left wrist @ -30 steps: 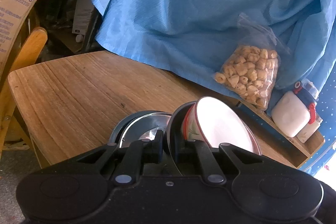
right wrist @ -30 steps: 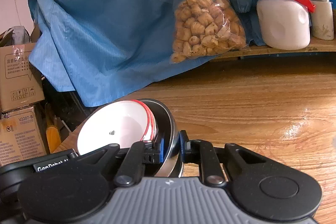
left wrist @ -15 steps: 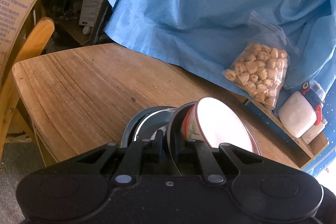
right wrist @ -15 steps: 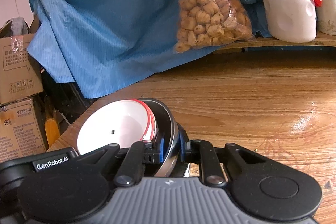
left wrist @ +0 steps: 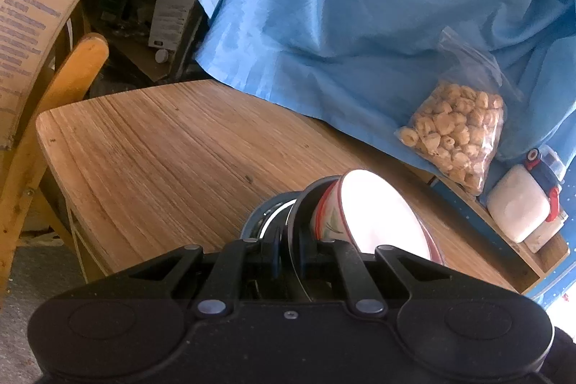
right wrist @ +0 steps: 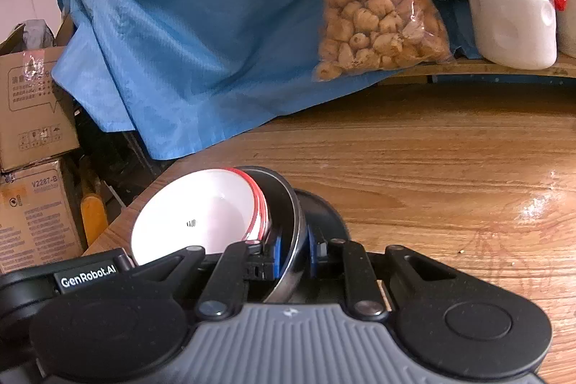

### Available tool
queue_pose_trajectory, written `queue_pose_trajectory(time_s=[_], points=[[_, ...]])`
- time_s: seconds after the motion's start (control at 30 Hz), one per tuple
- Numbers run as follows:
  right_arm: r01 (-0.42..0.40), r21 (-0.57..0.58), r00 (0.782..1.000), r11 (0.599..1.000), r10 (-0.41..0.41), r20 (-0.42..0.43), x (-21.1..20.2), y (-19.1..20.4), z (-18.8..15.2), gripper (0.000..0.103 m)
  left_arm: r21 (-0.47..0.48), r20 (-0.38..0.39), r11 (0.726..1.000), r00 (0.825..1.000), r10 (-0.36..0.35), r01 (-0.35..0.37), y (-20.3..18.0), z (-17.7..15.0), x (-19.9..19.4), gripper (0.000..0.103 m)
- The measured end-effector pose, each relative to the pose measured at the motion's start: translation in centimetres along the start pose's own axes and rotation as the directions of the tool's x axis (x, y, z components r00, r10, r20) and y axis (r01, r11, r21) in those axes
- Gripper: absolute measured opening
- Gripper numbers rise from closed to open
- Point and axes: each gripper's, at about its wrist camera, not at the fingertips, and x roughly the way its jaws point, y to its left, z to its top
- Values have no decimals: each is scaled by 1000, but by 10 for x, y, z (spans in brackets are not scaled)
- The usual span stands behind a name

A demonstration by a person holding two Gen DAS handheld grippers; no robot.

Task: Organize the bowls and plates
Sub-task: 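Lower the held steel bowl onto the steel plate stack with both grippers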

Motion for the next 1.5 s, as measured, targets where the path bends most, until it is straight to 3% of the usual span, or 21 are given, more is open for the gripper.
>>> queue_pose_trajectory(time_s=[0.5,1.03,1.5], points=[[6,-22,1000,1000,-5,8,2,5,-3,18,10,1,1000,1000,1,-1,1,2,0,9],[107,-144,993,984,-100,56,1,18,-8,23,79,28,997,999,19,-21,-5,1,0,13],[135,-156,989,978,-125,73,-4,15,-6,27,97,21,995,1000,12,-14,-5,2,2,19]])
